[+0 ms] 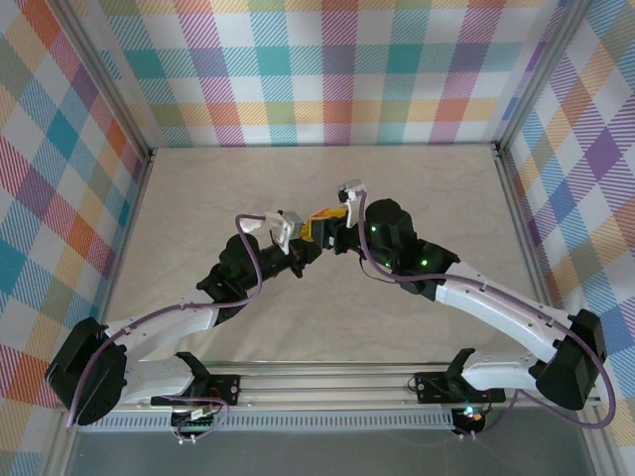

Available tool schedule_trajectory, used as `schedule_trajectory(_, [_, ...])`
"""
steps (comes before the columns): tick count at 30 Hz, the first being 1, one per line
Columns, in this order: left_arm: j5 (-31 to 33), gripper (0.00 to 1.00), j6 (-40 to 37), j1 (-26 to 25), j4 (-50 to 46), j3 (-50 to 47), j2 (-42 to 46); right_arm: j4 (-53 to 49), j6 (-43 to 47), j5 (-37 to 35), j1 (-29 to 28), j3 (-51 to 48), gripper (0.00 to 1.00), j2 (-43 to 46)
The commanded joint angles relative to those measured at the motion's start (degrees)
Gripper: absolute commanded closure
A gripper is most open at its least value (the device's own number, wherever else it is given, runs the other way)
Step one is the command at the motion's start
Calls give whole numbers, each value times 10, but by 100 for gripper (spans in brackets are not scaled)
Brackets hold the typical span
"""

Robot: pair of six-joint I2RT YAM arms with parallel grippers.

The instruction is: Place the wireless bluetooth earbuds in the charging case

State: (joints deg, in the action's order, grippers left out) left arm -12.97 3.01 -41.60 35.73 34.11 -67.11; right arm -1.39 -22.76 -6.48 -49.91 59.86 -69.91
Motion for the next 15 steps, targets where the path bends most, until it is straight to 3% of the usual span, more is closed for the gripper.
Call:
schedule_trajectory(1, [-24,100,-19,-8,18,3,24,-40,-27,-20,4,22,53,-11])
schedule_trajectory(15, [-20,100,-24,-8,-14,2,39,-75,-41,9,4,45,52,5])
